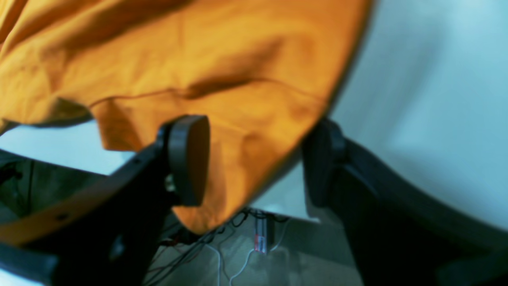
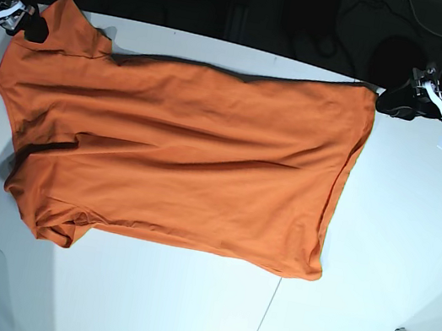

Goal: Layout the t-shirt on the table in an organized manner, then fold the t-shirt properly
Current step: 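Grasp the shirt corners at the collar edge with both grippers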

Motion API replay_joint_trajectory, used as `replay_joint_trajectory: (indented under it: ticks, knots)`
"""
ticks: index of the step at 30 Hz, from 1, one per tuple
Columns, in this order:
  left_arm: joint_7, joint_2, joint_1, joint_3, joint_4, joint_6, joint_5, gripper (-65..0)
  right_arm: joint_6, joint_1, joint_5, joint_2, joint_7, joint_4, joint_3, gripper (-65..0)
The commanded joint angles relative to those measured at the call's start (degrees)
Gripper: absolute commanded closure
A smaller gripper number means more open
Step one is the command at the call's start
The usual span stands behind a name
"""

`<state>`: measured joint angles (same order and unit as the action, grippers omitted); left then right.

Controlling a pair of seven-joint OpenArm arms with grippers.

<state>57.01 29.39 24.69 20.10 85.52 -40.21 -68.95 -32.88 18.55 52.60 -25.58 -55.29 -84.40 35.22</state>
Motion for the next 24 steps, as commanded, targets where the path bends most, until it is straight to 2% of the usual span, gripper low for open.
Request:
replay_joint_trajectory:
  ticks: [1, 4, 8, 9, 11, 12, 13, 14, 15, 17, 24]
  knots:
    - [0.5, 0.6, 0.1, -1.0, 0.6, 0.2, 2.2, -40.6, -0.4, 0.2, -0.7, -0.9, -1.1, -0.3, -0.3, -37.3]
    - [-2.0, 0.6, 0.0, -3.3, 0.6, 0.2, 5.7, -40.6, -0.4, 0.0, -0.5, -0.9, -1.1, -0.3, -0.8, -37.2]
    - [-1.9, 0.6, 0.0, -5.3, 0.6, 0.2, 9.2, -40.6, -0.4, -0.1, -0.5, -0.9, -1.1, -0.3, -0.8, -36.5]
    - [-1.9, 0.6, 0.0, -5.6, 0.6, 0.2, 9.8, -40.6, -0.4, -0.1, -0.5, -0.9, -1.1, -0.3, -0.8, -33.2]
    - [-1.9, 0.7, 0.0, -6.3, 0.6, 0.2, 10.4, -38.3, -0.4, -0.1, -0.5, -0.9, -1.1, -0.3, -0.8, -19.5]
    - [-1.8, 0.7, 0.0, -6.5, 0.6, 0.2, 10.9, -32.8, -0.4, -0.1, -0.5, -0.9, -1.1, -0.3, -0.8, -10.6]
    - [-1.4, 0.7, 0.0, -6.7, 0.6, 0.2, 11.3, -24.1, -0.4, -0.1, -0.5, -0.9, -1.1, -0.3, -0.8, -2.3]
    - [-1.2, 0.6, 0.0, -6.7, 0.9, 0.2, 11.4, -14.6, -0.4, -0.1, -0.5, -0.9, -1.1, -0.4, -0.7, 0.0]
    - [-1.2, 0.7, 0.0, -6.7, 1.5, 0.2, 11.3, -7.4, -0.4, -0.1, -0.7, -0.9, -1.1, -0.4, -0.7, 0.0]
    - [-1.3, 1.0, 0.0, -6.7, 3.2, 0.2, 11.4, 0.0, -0.4, -0.1, -1.0, -0.9, -1.2, -0.4, -0.7, 0.0]
    - [-0.2, 3.3, 0.3, -5.4, 14.5, 0.2, 11.5, 0.0, -1.0, 0.1, 0.9, -1.0, -2.7, -3.6, 3.1, 0.0]
